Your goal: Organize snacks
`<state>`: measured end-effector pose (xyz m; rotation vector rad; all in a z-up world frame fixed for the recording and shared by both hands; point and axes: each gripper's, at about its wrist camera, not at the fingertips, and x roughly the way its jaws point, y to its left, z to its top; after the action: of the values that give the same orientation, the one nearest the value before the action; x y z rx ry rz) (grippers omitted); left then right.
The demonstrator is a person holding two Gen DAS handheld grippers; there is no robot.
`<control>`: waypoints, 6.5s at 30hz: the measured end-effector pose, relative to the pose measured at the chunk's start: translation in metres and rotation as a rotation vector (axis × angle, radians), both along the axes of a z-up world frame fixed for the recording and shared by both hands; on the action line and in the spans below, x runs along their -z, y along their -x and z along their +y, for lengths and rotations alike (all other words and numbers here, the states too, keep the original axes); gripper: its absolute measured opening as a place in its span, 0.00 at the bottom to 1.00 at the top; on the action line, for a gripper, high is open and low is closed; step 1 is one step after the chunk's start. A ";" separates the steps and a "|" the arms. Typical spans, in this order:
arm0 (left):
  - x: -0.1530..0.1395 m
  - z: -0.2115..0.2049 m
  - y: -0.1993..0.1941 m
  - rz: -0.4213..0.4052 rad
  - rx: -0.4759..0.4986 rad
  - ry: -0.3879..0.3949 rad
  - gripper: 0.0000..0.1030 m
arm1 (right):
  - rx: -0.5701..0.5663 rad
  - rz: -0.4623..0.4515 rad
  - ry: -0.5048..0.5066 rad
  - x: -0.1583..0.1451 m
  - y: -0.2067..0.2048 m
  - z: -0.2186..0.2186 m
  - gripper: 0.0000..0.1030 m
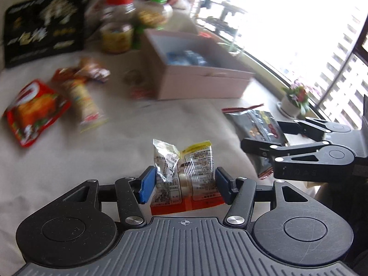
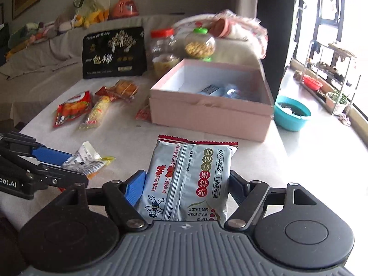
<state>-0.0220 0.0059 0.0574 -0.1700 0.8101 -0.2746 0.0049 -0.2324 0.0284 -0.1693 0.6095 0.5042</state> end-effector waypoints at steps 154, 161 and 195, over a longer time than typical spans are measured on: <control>0.041 0.172 -0.070 -0.030 -0.414 0.050 0.59 | -0.199 0.056 0.011 0.041 -0.063 0.144 0.83; 0.035 0.186 -0.066 -0.047 -0.555 0.088 0.53 | -0.204 0.063 -0.022 0.042 -0.064 0.140 0.84; 0.039 0.281 0.004 -0.103 -0.804 0.219 0.54 | -0.359 0.120 0.161 0.027 -0.101 0.352 0.89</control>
<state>-0.0260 0.2867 0.0186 -0.6606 0.5536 0.3874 0.1062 0.1193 0.0018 -0.4080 0.7415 0.8163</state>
